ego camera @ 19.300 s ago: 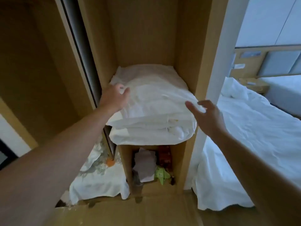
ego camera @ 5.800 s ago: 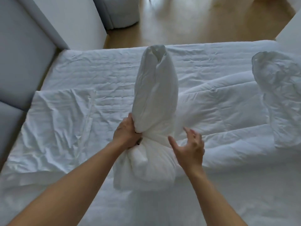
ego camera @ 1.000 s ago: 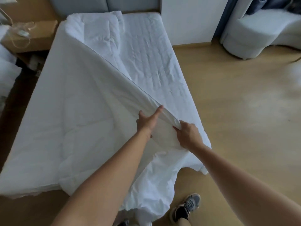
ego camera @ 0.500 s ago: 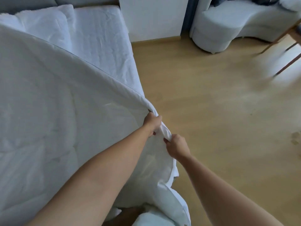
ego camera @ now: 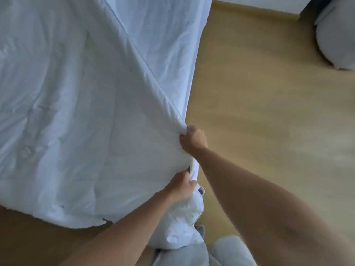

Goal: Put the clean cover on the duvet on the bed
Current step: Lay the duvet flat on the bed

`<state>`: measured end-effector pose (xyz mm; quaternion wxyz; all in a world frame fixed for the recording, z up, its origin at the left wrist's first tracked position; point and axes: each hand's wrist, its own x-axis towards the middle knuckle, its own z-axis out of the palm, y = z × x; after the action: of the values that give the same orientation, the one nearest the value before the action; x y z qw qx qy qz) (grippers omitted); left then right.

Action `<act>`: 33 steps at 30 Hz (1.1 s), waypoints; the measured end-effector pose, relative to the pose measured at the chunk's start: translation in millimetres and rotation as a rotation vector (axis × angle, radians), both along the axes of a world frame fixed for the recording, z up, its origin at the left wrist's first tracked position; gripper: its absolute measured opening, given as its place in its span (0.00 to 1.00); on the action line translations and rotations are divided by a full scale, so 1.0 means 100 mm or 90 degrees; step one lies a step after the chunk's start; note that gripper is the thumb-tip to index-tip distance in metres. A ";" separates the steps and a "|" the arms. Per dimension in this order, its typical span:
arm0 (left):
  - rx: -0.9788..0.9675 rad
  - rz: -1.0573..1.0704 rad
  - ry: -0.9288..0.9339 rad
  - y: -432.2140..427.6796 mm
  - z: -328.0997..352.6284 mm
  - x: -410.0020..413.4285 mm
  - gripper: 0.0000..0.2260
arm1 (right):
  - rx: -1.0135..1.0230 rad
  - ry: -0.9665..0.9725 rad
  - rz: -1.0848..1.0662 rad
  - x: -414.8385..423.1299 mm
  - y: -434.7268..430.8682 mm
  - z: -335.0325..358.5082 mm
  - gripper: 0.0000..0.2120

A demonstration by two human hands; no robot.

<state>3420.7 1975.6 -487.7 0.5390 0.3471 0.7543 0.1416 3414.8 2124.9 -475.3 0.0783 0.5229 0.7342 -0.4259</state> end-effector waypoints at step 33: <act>0.082 0.729 0.157 3.66 0.33 -3.50 0.38 | -0.073 -0.083 0.553 -2.86 3.74 0.23 0.10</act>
<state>3071.0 2341.3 -455.2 0.2628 -0.0694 0.8685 0.4145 3129.1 2499.3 -452.1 0.3250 0.1865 0.8547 -0.3594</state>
